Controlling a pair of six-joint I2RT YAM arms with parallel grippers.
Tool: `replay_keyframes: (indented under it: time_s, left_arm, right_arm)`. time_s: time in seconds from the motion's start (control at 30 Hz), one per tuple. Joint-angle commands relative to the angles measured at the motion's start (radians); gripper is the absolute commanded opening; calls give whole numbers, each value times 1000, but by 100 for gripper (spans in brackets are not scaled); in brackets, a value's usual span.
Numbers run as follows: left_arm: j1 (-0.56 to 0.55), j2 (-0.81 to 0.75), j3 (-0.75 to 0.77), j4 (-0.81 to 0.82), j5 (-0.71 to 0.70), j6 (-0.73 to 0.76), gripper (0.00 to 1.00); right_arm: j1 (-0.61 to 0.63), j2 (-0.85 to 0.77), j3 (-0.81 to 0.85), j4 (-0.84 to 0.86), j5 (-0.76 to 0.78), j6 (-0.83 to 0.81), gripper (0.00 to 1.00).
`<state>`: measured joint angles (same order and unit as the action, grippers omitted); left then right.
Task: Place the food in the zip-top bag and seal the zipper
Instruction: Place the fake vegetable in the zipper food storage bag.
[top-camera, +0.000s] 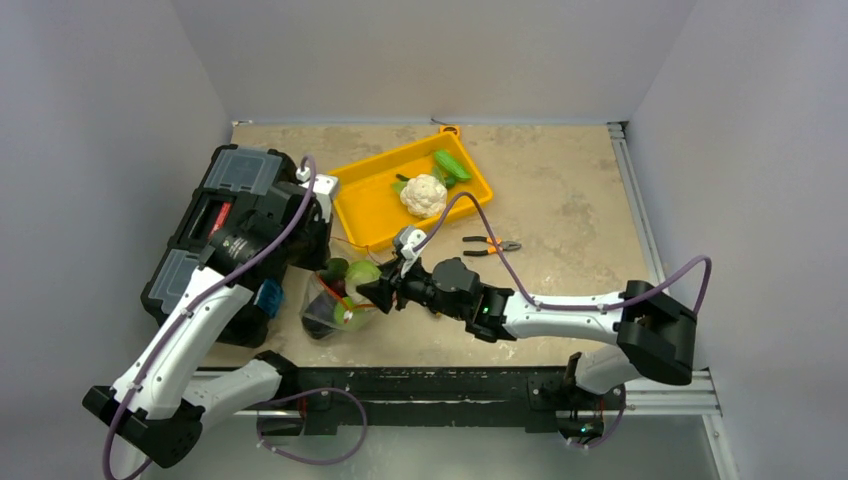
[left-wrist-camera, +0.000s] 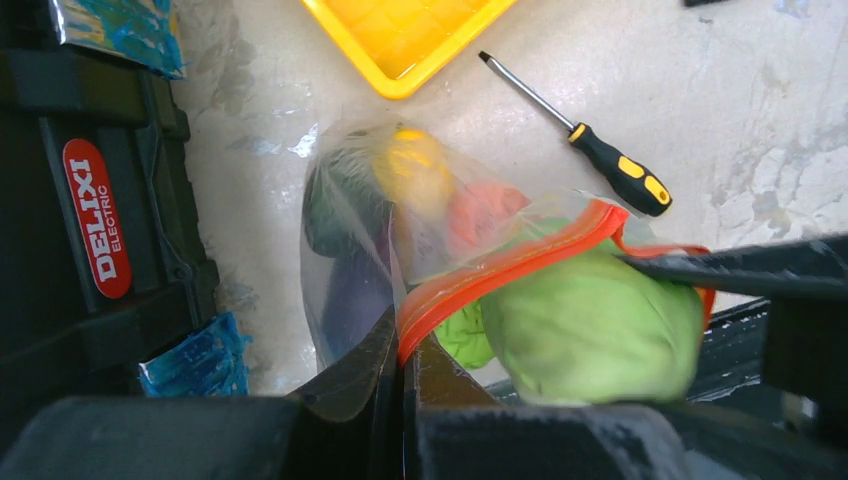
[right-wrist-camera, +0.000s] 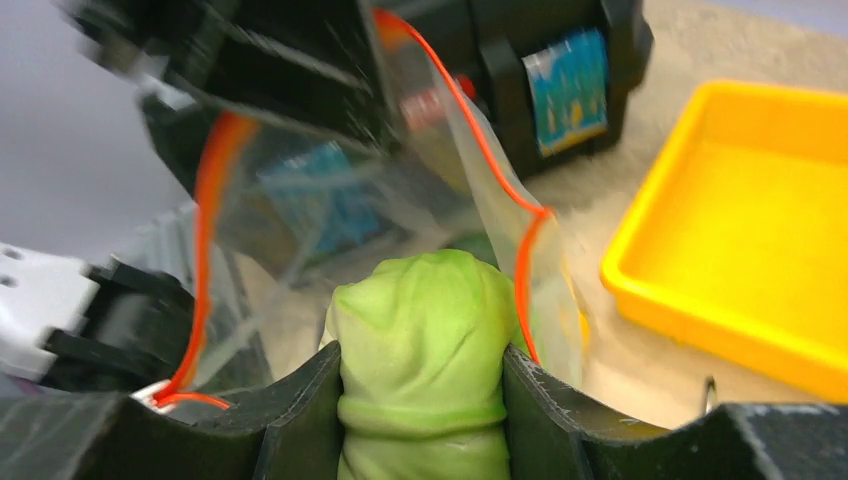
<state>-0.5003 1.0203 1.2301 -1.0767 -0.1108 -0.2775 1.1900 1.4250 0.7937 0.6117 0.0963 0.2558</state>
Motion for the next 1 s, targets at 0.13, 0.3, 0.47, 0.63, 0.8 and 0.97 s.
replay_keyframes:
  time_s: [0.13, 0.3, 0.47, 0.63, 0.8, 0.97]
  left_arm:
    - [-3, -16, 26, 51, 50, -20, 0]
    - [-3, -13, 30, 52, 67, -20, 0]
    - [-3, -18, 26, 57, 67, -28, 0]
    - [-3, -33, 26, 44, 67, -31, 0]
    - [-3, -51, 16, 38, 61, -34, 0]
    - [-3, -53, 11, 40, 48, -36, 0]
  right_arm:
    - [-3, 0, 36, -17, 62, -31, 0]
    - [-2, 16, 115, -70, 8, -46, 7]
    - [-2, 58, 173, -63, -46, -39, 44]
    - [-2, 105, 227, -118, -34, -39, 72]
    - [-3, 86, 208, -130, -14, -32, 87]
    - [-3, 41, 197, -163, -2, -26, 90]
